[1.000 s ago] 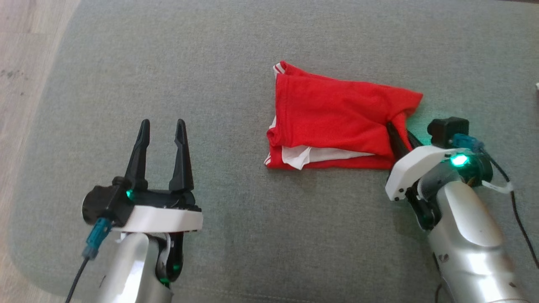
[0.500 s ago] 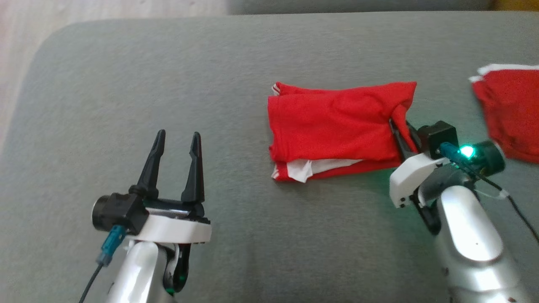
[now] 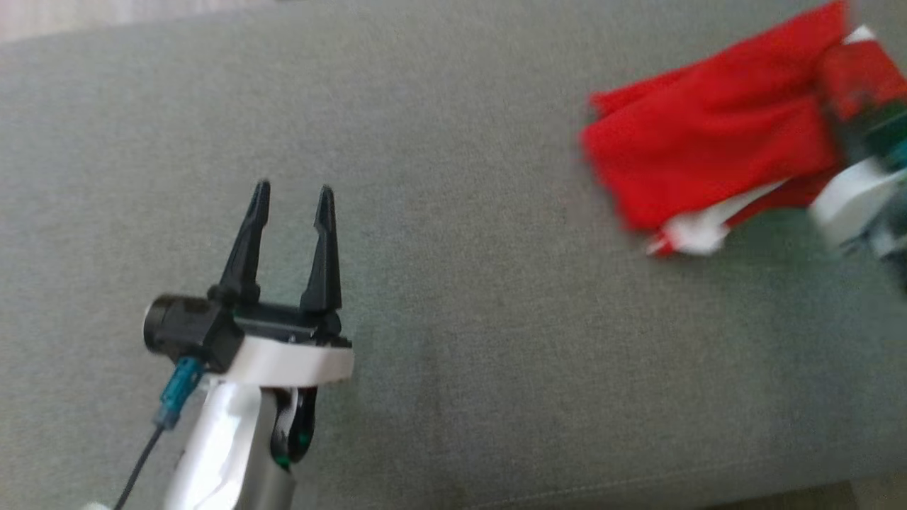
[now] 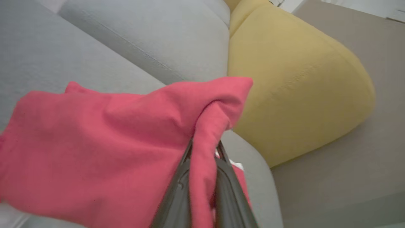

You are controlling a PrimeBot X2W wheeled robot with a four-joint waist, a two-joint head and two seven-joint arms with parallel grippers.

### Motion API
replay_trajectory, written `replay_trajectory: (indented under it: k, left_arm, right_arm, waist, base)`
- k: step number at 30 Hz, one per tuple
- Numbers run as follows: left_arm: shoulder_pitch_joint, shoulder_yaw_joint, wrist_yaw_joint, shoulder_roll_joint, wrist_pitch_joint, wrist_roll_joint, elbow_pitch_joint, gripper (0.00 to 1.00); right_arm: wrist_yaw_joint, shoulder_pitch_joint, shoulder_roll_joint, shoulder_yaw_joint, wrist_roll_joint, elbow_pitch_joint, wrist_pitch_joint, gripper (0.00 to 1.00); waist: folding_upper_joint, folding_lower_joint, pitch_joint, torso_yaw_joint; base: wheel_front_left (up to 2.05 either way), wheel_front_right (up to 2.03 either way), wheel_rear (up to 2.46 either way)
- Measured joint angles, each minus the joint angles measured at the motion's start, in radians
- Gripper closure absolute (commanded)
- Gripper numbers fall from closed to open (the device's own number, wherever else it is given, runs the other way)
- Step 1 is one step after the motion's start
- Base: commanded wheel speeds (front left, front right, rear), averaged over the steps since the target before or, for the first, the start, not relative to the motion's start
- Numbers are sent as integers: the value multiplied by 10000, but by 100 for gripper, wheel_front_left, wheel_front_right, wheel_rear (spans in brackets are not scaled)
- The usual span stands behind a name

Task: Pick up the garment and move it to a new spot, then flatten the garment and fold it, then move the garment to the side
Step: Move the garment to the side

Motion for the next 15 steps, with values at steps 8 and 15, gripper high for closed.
replay_trajectory:
  k: [8,15]
  left_arm:
    - [-447,63,-205,-4,0,84,-13,0]
    - [-486,353,-255,-4,0,84,31,0]
  right_arm:
    - [2,-696,-1453,-642,232,731,259,100]
    - [2,-697,-1795,-1363,102,1532,263,100]
  waist:
    - [0,2,756,-34]
    - [0,0,880,158]
  base:
    - [0,0,0]
    - [0,0,0]
